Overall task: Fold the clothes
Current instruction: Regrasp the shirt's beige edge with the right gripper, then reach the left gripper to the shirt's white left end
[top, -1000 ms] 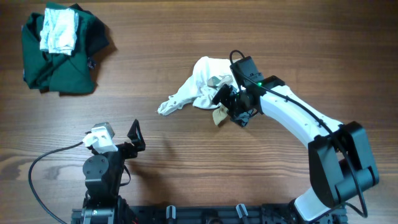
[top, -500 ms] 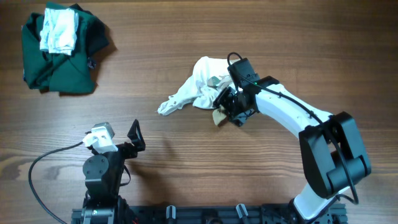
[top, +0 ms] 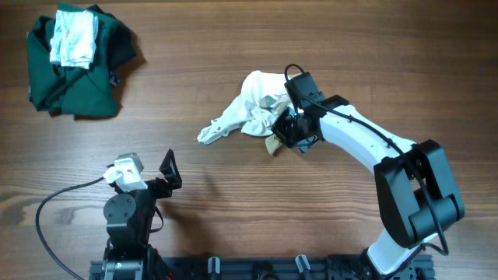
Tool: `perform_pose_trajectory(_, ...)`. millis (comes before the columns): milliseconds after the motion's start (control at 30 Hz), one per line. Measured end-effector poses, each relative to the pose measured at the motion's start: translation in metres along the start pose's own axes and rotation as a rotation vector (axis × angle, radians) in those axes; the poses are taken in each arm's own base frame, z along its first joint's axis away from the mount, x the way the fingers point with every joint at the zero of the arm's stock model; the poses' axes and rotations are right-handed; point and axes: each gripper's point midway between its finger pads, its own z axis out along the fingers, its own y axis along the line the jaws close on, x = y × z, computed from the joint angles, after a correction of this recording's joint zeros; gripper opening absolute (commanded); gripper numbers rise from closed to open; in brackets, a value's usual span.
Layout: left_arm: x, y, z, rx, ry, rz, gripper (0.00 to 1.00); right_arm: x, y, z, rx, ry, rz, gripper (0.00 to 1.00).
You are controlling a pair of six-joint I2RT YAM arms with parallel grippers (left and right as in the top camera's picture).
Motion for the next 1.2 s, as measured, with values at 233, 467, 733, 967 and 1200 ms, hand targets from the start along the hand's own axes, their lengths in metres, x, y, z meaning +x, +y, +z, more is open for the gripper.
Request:
perform_pose_trajectory(233,-0.009,-0.032,-0.003,0.180,-0.023,0.010,1.00,-0.012,-0.005,-0.019,0.017,-0.067,-0.076,0.04)
perform_pose_trajectory(467,-0.006,-0.055,-0.008,0.312,0.003,0.018,1.00,-0.032,0.003,-0.121,-0.135,-0.241,-0.100,0.04)
perform_pose_trajectory(733,-0.005,-0.067,-0.012,0.382,0.012,0.025,1.00,-0.026,0.002,-0.156,-0.168,-0.312,-0.147,0.04)
perform_pose_trajectory(967,-0.001,-0.105,-0.034,0.628,0.054,0.026,1.00,-0.033,-0.009,-0.157,-0.111,-0.355,-0.132,0.05)
perform_pose_trajectory(1200,-0.001,-0.121,-0.047,0.746,0.090,-0.025,1.00,-0.051,-0.018,-0.164,-0.128,-0.371,-0.073,0.05)
